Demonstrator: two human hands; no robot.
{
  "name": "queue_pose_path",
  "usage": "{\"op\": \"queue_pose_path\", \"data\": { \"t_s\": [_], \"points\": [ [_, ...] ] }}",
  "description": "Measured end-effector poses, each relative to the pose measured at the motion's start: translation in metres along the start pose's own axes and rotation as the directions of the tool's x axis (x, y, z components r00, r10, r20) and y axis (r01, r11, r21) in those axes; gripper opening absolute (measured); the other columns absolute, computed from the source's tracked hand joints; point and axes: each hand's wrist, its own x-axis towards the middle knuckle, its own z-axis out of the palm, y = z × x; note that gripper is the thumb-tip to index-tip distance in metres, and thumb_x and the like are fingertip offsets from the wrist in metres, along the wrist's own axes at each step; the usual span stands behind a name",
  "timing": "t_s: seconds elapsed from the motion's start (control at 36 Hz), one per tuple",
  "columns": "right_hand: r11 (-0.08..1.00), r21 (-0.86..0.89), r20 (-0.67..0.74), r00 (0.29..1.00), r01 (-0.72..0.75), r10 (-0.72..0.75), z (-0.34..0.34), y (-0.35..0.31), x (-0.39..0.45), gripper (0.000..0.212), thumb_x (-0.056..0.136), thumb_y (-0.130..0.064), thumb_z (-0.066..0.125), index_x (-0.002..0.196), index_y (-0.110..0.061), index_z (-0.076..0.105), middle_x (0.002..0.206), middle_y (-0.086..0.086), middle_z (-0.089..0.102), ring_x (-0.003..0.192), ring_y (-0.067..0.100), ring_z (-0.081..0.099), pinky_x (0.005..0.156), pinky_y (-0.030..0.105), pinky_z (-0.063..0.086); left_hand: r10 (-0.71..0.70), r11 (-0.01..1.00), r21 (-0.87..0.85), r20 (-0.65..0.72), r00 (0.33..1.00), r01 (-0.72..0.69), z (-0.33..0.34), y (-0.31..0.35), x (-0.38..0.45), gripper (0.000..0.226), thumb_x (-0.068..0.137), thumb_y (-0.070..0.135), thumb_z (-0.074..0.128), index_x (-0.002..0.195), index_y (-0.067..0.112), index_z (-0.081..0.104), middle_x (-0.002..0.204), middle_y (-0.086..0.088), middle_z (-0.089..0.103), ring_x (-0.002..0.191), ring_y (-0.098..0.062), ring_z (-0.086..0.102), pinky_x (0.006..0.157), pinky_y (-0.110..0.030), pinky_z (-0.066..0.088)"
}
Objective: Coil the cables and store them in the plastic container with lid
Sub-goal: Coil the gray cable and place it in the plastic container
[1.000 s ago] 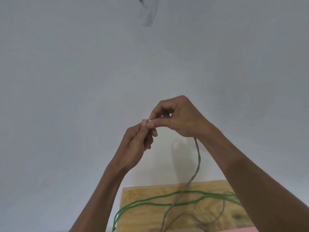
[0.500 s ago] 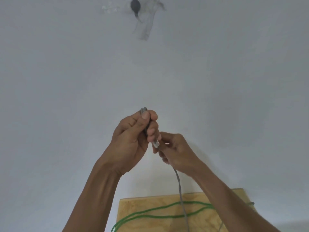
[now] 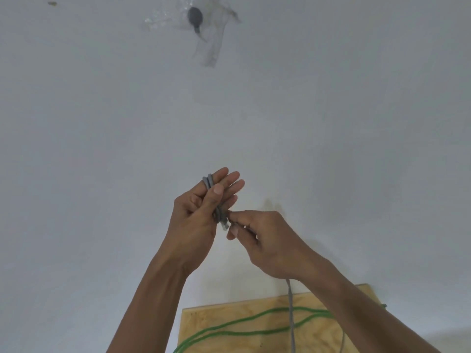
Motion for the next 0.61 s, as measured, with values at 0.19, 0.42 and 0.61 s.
{"op": "queue_pose_path", "data": {
  "t_s": [0.19,0.42,0.61],
  "points": [
    [0.999,0.005,0.102,0.993,-0.053,0.052,-0.007,-0.011,0.003,0.022,0.100,-0.016,0.053,0.116,-0.020,0.066,0.086,-0.017,0.070,0.051,-0.001,0.057,0.056,0.013,0.042,0.128,0.742,0.662,0.020,0.992,-0.109,-0.005,-0.012,-0.004,0.029,0.106,0.010,0.046,0.115,0.032,0.064,0.134,0.007,0.066,0.115,0.013,0.061,0.082,-0.005,0.048],
    [0.984,0.169,0.098,0.993,0.050,-0.067,-0.042,-0.015,0.019,0.019,0.091,-0.007,0.068,0.095,-0.026,0.069,0.082,-0.005,0.074,0.081,0.008,0.071,0.079,0.032,0.058,-0.122,0.768,0.640,0.144,0.982,0.002,-0.020,-0.011,-0.015,0.051,0.109,0.038,0.030,0.092,0.009,0.067,0.081,-0.005,0.075,0.071,-0.014,0.066,0.071,-0.023,0.049],
    [0.910,0.391,-0.019,0.990,0.136,-0.140,-0.054,-0.008,0.035,0.011,0.082,-0.002,0.078,0.090,-0.002,0.071,0.068,0.003,0.073,0.062,0.009,0.068,0.059,0.019,0.049,-0.240,0.937,0.302,0.196,0.951,0.175,-0.019,-0.004,-0.017,0.061,0.098,0.058,0.031,0.090,0.012,0.070,0.065,-0.014,0.061,0.065,-0.028,0.047,0.075,-0.047,0.037]
  ]
}}
